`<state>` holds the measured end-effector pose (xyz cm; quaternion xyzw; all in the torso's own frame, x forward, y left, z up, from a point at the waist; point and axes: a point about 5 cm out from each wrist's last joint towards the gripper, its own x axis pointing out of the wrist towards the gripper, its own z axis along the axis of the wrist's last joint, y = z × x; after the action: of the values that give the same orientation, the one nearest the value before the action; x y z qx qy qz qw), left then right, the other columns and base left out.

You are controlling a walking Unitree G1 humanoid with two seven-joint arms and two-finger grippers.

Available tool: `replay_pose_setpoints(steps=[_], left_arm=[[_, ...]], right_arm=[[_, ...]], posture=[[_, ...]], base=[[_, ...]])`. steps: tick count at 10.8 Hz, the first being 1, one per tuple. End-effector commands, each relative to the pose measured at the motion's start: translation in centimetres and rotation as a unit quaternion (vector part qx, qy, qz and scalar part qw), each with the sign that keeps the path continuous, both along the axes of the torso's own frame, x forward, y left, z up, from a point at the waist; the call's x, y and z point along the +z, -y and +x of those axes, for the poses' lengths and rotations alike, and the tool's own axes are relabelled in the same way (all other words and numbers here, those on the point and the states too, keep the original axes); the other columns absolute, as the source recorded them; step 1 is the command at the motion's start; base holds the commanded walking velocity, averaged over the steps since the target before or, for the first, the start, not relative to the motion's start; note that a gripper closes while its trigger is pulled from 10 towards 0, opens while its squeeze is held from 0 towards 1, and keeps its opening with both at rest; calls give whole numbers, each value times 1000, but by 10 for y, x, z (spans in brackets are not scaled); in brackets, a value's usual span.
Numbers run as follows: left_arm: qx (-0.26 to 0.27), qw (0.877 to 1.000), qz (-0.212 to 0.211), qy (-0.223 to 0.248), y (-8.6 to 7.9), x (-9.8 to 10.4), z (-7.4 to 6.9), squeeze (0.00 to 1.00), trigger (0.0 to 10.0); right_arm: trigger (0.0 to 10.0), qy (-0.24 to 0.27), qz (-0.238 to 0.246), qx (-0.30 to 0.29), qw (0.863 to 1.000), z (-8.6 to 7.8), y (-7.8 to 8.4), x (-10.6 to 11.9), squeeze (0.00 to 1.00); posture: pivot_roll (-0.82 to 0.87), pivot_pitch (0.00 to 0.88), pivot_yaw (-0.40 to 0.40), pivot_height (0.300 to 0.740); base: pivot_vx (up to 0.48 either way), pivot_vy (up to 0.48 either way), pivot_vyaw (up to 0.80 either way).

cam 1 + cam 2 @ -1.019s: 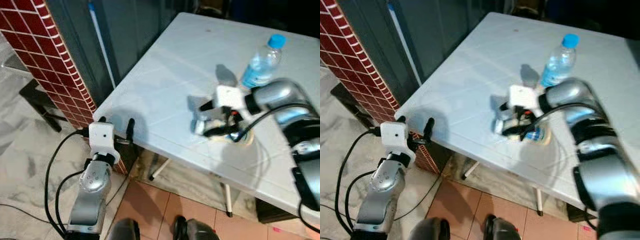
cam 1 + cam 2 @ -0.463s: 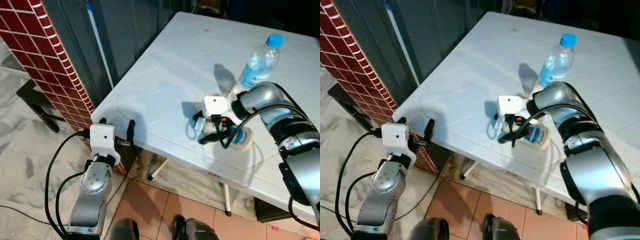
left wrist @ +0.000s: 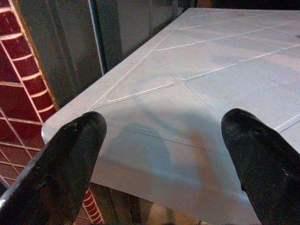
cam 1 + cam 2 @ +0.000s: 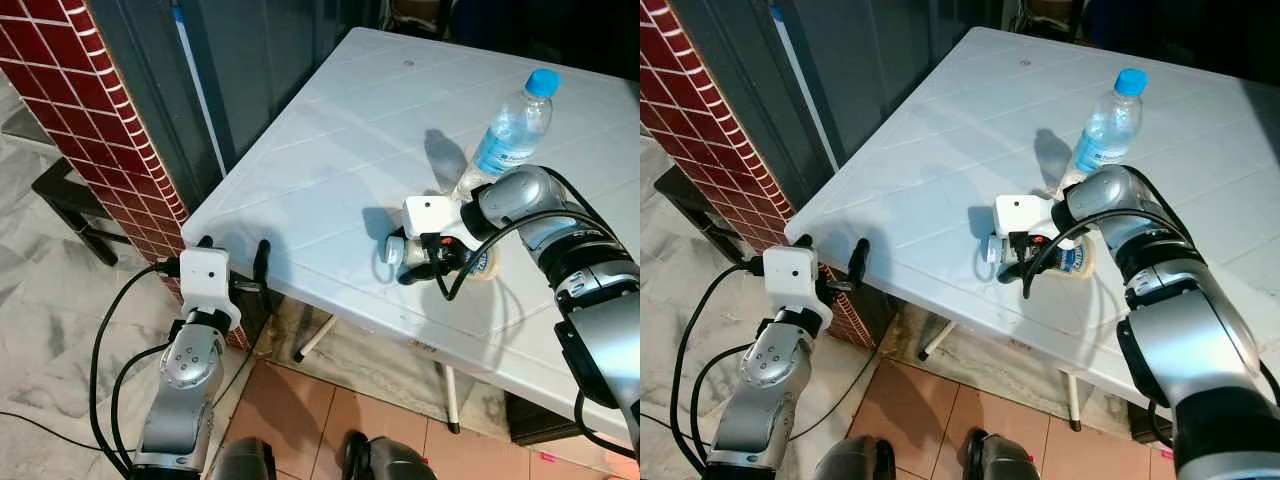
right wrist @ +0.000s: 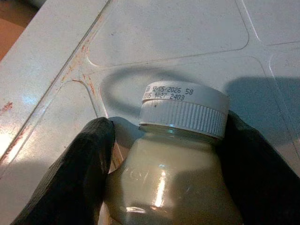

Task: Restocking fridge

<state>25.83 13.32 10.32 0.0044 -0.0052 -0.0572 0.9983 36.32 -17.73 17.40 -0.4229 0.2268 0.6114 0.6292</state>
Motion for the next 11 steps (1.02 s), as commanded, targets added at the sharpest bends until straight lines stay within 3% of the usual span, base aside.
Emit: replay_pose_setpoints(steps=[1,5,7,9,10,11], left_arm=[[3,1000,8,1,-2,1,0,0,10000],[3,1000,11,2,-2,0,0,0,10000],[3,1000,11,3,-2,1,1,0,10000],[3,1000,12,5,-2,1,2,0,10000],[2,1000,12,6,-3,1,3,0,10000],[3,1000,12,7,-3,2,5,0,10000]], right_arm=[[0,-2,-14,-1,1000,0,-1,-3,0],[0,19,-3,0,1000,2,-5,-3,0],[0,69,44,-31,996,8,-10,0,0],[0,136,116,-81,981,17,-13,15,0],[0,207,183,-132,952,27,-15,35,0],[0,301,268,-195,894,36,-16,63,0]], posture=[[13,92,1,740],[17,83,1,740],[17,80,2,740],[14,76,6,740],[12,73,8,740],[12,70,15,740]], base=[[0,0,0],[0,0,0],[0,0,0],[0,0,0],[0,0,0],[0,0,0]])
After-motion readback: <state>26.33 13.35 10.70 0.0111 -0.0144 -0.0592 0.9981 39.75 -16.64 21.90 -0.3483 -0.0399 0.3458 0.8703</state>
